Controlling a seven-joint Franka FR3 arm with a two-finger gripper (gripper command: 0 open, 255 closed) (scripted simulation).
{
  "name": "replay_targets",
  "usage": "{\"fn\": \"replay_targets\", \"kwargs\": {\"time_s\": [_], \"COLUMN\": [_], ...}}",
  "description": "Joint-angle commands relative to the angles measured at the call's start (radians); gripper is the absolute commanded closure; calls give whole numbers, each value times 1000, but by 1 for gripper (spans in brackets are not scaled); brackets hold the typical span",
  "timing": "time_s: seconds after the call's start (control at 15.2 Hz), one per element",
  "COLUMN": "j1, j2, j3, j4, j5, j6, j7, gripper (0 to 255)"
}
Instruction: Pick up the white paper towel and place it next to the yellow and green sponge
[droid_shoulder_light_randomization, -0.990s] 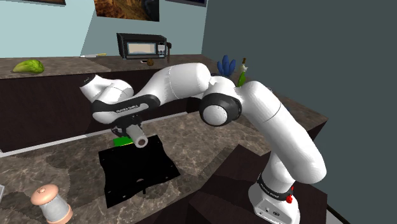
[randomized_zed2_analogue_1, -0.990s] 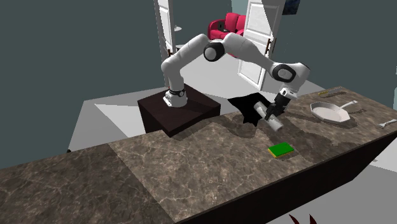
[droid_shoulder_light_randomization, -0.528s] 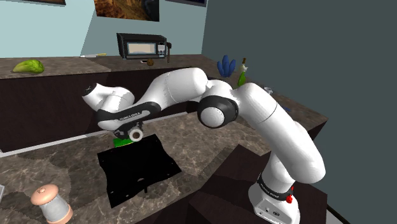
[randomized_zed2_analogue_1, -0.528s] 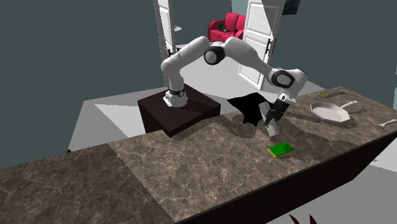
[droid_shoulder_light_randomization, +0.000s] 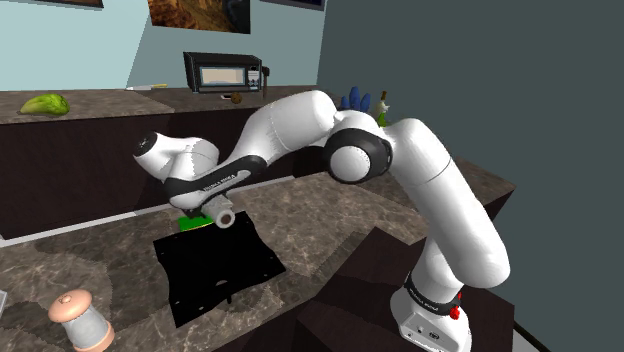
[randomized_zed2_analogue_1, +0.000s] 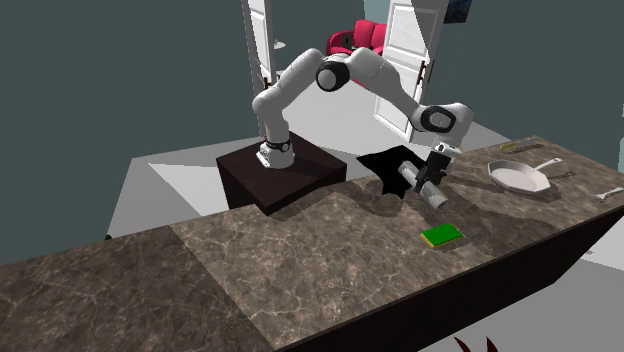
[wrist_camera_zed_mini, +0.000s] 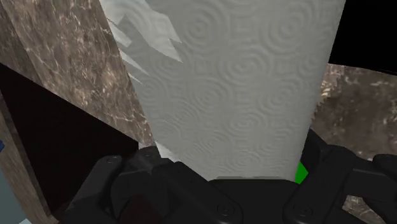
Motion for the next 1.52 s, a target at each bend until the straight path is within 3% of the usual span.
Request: {"fn": "replay_targets", "kwargs": {"time_s": [0.0, 0.53, 1.06, 1.45], "j1": [17, 67, 51, 51], "j2": [-106, -511, -450, -450], "j3": [11, 32, 8, 8], "j4": [-148, -657, -657, -657], "j5": [-31, -206, -250, -250], "j6": [92, 407, 479, 479], "j7": [34, 173, 199, 199], "gripper": [0, 0, 0, 0]}}
